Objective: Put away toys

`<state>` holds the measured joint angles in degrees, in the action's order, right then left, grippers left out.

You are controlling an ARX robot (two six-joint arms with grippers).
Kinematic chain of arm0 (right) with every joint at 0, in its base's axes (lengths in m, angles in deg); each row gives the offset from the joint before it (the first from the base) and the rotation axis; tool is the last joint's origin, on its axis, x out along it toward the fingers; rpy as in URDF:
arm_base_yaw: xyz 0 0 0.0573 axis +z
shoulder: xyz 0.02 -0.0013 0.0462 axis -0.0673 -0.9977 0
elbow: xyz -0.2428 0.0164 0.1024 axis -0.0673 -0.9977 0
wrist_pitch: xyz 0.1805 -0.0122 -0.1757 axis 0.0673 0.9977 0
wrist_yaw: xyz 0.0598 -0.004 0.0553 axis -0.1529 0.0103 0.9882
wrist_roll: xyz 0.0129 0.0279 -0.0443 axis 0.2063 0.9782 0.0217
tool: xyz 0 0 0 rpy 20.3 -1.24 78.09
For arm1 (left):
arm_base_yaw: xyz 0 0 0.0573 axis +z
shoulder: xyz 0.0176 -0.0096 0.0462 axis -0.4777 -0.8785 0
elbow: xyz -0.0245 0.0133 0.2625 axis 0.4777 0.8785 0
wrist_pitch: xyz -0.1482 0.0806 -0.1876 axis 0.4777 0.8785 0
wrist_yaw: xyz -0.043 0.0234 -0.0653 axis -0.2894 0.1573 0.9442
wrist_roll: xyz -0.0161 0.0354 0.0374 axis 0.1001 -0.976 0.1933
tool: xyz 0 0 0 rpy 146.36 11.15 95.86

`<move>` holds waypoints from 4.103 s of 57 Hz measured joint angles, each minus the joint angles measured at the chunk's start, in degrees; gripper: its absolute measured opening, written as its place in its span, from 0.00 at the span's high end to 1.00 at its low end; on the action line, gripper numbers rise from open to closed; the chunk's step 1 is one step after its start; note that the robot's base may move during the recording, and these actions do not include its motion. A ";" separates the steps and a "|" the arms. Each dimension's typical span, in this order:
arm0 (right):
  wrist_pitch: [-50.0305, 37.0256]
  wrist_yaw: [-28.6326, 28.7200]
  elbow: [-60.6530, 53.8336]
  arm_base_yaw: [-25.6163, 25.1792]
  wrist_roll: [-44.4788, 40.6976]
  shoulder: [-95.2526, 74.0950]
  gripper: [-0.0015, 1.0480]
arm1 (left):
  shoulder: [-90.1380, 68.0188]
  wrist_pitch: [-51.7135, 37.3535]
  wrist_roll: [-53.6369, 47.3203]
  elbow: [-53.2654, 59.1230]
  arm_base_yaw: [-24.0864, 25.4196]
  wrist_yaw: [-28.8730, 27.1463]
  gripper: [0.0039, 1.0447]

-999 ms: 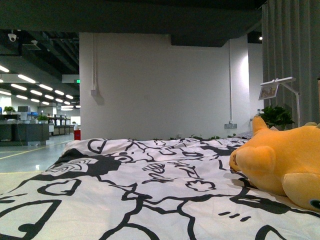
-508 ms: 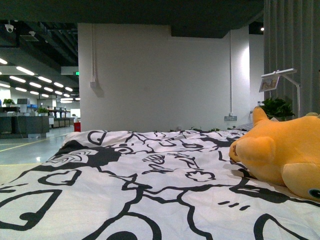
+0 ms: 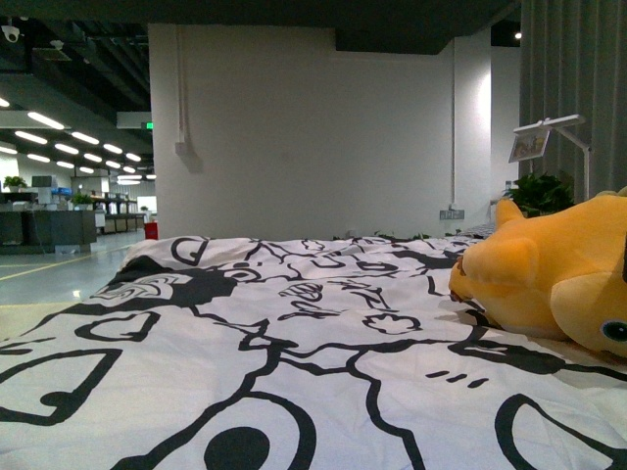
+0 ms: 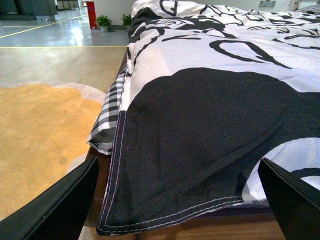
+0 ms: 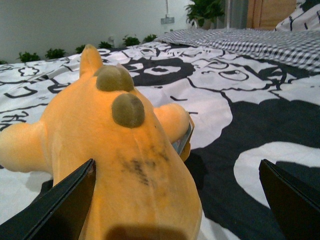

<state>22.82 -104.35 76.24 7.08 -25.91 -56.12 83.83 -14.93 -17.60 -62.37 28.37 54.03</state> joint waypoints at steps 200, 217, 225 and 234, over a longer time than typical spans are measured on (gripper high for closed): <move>31.67 22.10 -36.50 -3.54 -3.02 63.25 0.93 | 0.00 0.00 0.00 0.00 0.00 0.00 0.06; 33.97 22.10 -38.14 -3.52 -3.02 67.25 0.93 | 0.00 0.00 0.00 0.00 0.00 0.00 0.06; 36.11 22.10 -40.04 -3.50 -3.02 71.21 0.93 | 0.00 0.00 0.00 0.00 0.00 0.00 0.06; 43.32 22.08 -40.30 -3.45 -3.02 78.55 0.93 | 0.00 0.00 -0.02 0.00 0.00 0.04 0.06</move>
<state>66.14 -82.28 35.93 3.63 -28.93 22.43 83.83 -14.93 -17.62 -62.37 28.37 54.07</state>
